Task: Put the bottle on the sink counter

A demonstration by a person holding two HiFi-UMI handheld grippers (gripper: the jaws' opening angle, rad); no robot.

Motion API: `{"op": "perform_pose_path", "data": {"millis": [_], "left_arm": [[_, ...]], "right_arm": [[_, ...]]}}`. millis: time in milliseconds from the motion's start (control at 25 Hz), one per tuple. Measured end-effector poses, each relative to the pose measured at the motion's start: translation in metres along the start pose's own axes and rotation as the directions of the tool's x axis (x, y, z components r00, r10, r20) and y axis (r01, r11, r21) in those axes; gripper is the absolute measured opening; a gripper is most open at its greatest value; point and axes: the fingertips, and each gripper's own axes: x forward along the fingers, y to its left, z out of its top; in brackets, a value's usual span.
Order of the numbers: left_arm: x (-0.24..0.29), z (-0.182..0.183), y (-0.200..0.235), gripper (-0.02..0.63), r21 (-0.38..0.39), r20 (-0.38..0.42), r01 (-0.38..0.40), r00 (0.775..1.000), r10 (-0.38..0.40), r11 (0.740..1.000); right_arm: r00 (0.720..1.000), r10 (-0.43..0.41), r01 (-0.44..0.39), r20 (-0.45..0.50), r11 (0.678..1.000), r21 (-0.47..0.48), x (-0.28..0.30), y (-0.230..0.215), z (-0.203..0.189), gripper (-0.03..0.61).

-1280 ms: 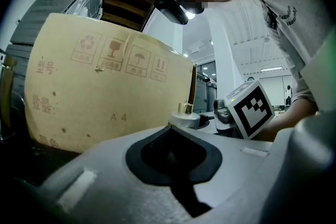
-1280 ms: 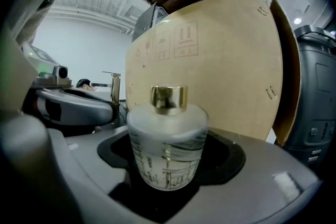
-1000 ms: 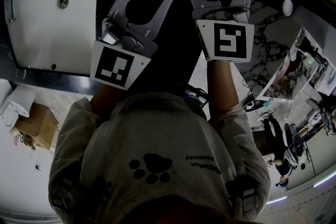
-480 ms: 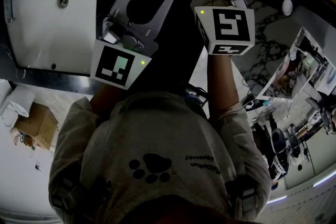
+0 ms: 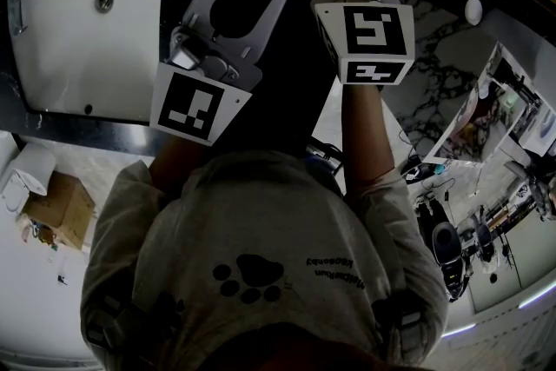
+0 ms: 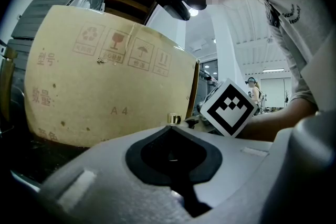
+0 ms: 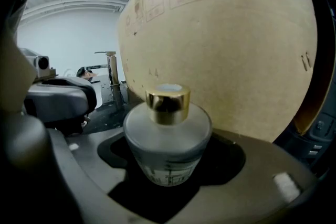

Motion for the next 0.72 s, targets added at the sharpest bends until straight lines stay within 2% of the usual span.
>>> {"op": "perform_pose_path", "data": {"millis": [320, 440, 720], "left_arm": [[-0.001, 0.003, -0.004, 0.002, -0.006, 0.005, 0.023, 1.000, -0.023, 1.000], [-0.002, 0.004, -0.006, 0.002, -0.003, 0.001, 0.026, 1.000, -0.026, 1.000], [-0.007, 0.011, -0.015, 0.002, 0.008, 0.002, 0.034, 0.999, -0.034, 0.999]], "right_arm": [[1.000, 0.009, -0.010, -0.018, 1.000, -0.004, 0.002, 0.005, 0.000, 0.341], [0.999, 0.023, -0.022, -0.029, 1.000, 0.010, 0.000, 0.007, -0.002, 0.373], [0.997, -0.038, 0.041, -0.066, 0.999, 0.032, -0.027, 0.000, -0.017, 0.390]]}}
